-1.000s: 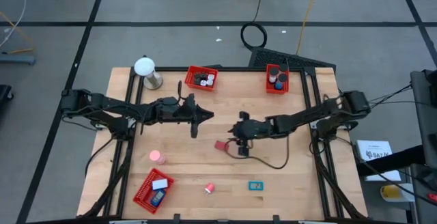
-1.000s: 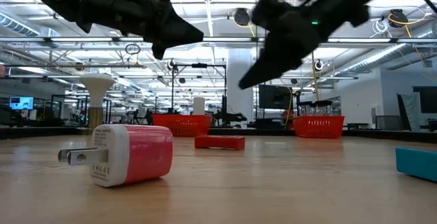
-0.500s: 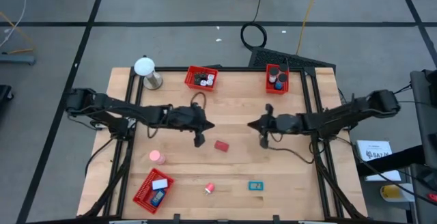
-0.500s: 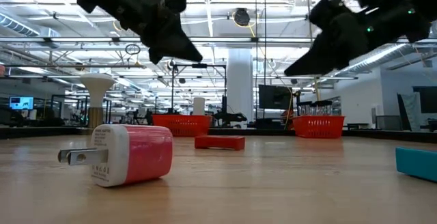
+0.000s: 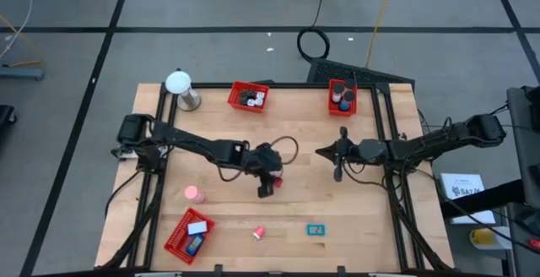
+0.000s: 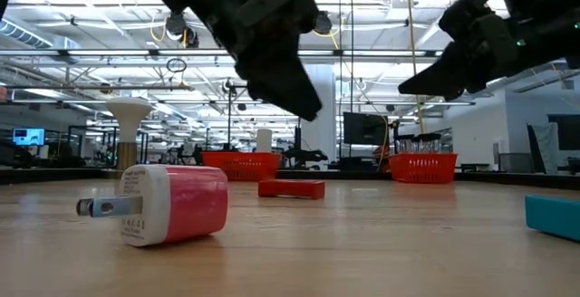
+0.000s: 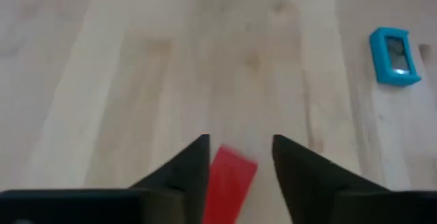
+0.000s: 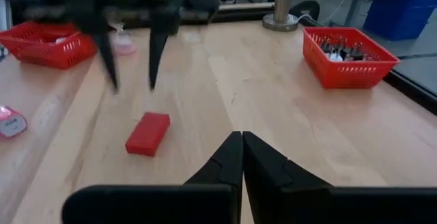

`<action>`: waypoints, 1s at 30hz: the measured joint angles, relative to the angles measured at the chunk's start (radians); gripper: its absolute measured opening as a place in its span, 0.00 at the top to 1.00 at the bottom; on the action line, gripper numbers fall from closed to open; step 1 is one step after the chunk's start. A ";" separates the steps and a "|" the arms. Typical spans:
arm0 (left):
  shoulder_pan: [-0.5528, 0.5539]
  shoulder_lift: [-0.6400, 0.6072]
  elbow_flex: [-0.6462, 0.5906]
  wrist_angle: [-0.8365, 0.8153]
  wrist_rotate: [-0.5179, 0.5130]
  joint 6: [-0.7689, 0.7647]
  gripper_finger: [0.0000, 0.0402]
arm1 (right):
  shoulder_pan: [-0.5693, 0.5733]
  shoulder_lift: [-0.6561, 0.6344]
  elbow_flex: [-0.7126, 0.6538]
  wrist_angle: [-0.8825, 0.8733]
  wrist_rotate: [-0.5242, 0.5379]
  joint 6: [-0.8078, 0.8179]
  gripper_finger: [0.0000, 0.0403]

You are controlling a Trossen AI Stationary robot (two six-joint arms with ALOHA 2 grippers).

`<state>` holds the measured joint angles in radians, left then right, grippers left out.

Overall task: Pick & Place Office items
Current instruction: Put the red timer into the bottom red basket

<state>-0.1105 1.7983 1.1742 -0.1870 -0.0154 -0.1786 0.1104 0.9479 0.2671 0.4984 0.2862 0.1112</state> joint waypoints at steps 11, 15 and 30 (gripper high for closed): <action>-0.016 0.083 0.063 -0.066 0.009 0.149 0.29 | 0.000 0.008 0.002 0.006 -0.003 0.000 1.00; -0.010 0.088 0.061 -0.056 0.016 0.174 0.28 | 0.000 0.017 0.001 0.021 -0.003 0.000 1.00; 0.002 0.117 0.061 -0.007 0.038 0.233 0.31 | 0.000 0.022 0.002 0.028 -0.005 -0.002 1.00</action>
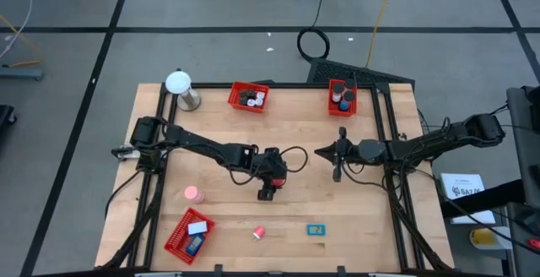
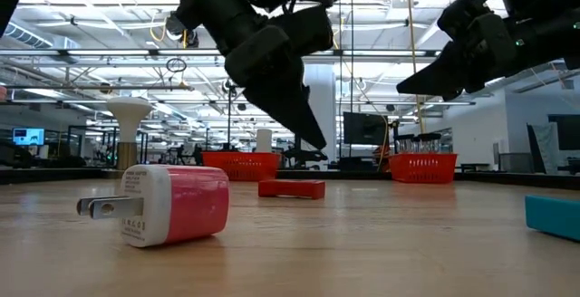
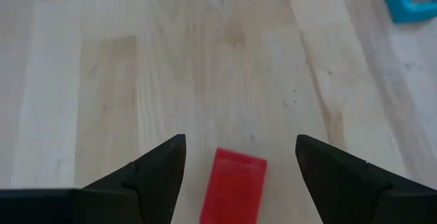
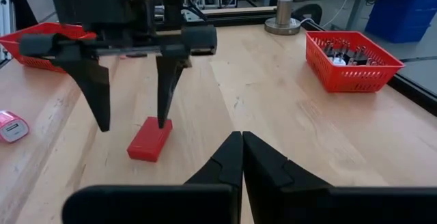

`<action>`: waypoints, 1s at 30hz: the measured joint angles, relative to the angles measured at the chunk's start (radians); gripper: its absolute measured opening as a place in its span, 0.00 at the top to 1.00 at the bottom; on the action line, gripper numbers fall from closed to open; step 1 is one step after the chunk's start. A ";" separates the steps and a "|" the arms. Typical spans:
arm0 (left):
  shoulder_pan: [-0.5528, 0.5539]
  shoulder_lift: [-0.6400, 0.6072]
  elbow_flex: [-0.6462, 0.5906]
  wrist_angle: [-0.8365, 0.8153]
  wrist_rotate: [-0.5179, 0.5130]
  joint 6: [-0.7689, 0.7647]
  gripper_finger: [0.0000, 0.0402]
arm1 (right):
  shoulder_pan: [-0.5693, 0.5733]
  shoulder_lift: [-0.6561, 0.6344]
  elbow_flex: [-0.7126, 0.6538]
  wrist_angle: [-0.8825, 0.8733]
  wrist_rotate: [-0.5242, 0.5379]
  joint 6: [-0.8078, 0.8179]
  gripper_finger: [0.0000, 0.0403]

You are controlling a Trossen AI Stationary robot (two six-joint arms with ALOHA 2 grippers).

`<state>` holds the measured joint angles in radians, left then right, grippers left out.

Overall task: Pick & Place Office items
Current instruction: Put the red timer into the bottom red basket

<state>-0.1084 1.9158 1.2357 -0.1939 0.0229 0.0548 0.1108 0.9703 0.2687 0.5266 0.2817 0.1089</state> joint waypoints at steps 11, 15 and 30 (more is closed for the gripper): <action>-0.004 0.045 -0.001 -0.039 0.004 0.017 0.31 | 0.000 0.000 0.000 0.017 -0.051 -0.018 1.00; -0.010 0.045 -0.001 -0.101 -0.022 0.020 0.33 | 0.000 0.000 0.000 0.024 -0.051 -0.024 1.00; -0.011 0.080 0.000 -0.119 -0.026 -0.036 0.62 | 0.002 0.000 0.000 0.030 -0.051 -0.024 1.00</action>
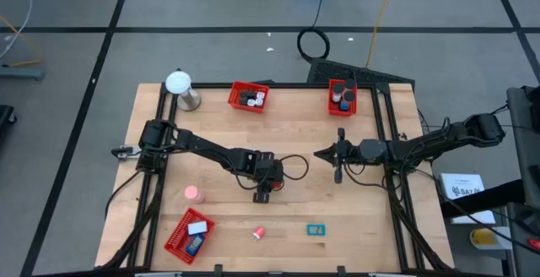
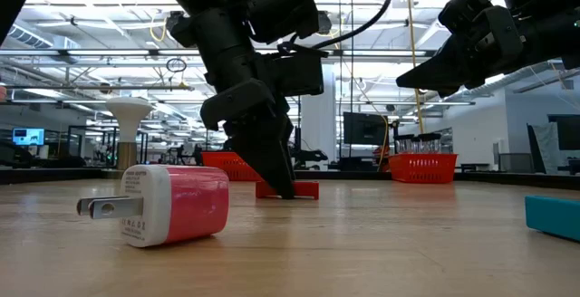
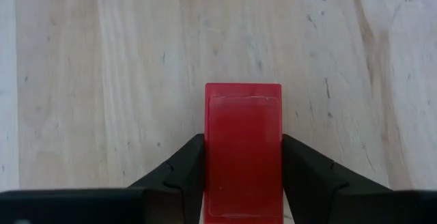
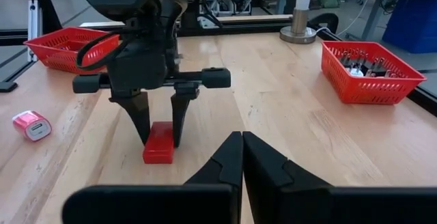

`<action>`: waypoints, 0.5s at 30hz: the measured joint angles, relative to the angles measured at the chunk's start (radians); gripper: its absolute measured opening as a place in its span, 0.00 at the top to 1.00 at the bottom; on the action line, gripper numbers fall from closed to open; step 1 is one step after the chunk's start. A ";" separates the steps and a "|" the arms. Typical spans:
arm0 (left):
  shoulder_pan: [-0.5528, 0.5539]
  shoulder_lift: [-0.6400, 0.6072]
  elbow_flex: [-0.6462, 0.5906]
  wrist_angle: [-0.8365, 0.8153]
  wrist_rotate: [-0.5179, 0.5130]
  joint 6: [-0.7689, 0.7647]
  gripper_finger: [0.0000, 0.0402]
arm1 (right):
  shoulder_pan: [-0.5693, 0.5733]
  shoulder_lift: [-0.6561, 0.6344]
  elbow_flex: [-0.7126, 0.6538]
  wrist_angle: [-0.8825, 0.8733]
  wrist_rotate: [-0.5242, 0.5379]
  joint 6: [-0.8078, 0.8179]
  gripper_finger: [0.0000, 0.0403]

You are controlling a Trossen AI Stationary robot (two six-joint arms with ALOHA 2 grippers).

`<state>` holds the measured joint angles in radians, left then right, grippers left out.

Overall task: Pick & Place Office items
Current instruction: Put the red timer into the bottom red basket

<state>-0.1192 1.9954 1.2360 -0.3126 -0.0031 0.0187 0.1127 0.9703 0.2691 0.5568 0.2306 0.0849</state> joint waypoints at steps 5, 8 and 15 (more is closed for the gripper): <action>0.002 -0.060 -0.003 -0.016 -0.018 -0.066 0.62 | 0.000 0.000 0.000 0.000 0.000 0.000 1.00; -0.004 -0.116 -0.002 -0.048 -0.024 -0.099 0.62 | 0.000 0.000 0.000 0.000 0.000 0.000 1.00; -0.086 -0.261 -0.001 -0.143 -0.029 -0.246 0.62 | 0.000 0.000 0.000 -0.001 0.000 0.000 1.00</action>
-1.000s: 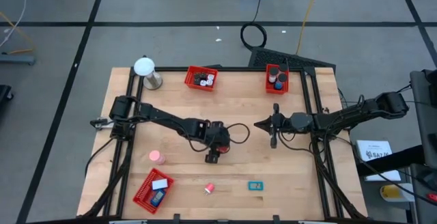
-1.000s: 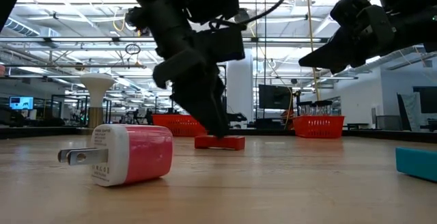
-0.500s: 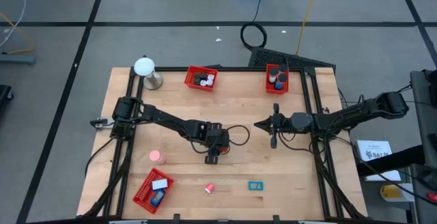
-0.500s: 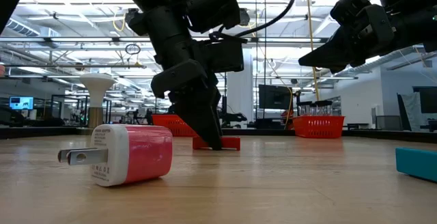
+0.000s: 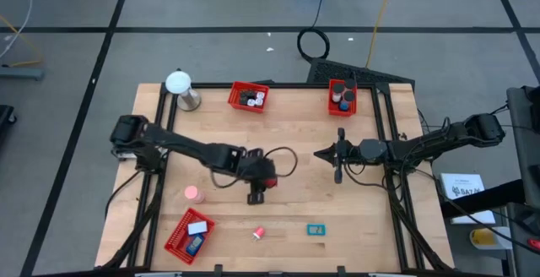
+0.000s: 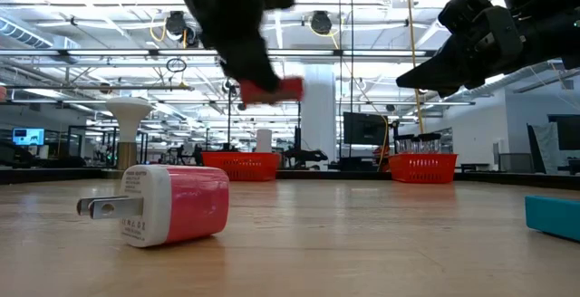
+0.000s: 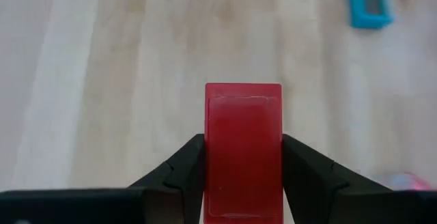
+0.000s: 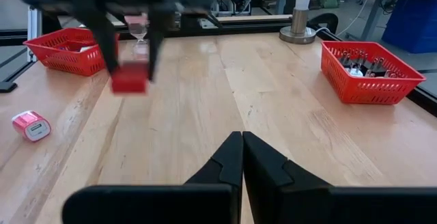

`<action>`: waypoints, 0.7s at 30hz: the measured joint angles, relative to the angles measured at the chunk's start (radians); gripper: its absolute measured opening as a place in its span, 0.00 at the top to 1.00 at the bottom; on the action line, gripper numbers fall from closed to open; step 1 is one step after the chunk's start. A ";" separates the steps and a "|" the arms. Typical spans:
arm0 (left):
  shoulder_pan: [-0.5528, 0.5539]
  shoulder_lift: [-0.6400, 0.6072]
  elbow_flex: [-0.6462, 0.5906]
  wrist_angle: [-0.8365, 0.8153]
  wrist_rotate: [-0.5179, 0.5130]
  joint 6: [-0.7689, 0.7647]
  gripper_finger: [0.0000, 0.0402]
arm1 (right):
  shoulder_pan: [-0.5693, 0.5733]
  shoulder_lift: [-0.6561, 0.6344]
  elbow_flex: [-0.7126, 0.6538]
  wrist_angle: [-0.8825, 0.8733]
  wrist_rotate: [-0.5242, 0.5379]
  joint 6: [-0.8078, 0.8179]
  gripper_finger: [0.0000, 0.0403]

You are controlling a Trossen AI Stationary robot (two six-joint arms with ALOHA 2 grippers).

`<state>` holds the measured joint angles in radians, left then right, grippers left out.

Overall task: Pick & Place Office items
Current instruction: Put the red timer into the bottom red basket

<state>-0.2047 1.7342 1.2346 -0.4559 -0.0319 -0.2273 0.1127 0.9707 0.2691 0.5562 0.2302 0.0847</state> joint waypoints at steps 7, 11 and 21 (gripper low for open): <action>-0.203 -0.109 0.000 -0.095 -0.025 -0.363 0.62 | 0.000 0.000 0.000 0.001 0.000 0.000 1.00; -0.349 -0.119 0.000 -0.137 -0.033 -0.610 0.62 | 0.000 0.000 0.000 0.004 -0.005 0.000 1.00; -0.663 -0.119 0.000 -0.280 -0.057 -1.233 0.62 | 0.000 0.000 0.000 0.005 -0.005 0.000 1.00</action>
<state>-0.8679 1.6154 1.2350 -0.7360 -0.0888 -1.4603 0.1128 0.9704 0.2691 0.5608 0.2256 0.0847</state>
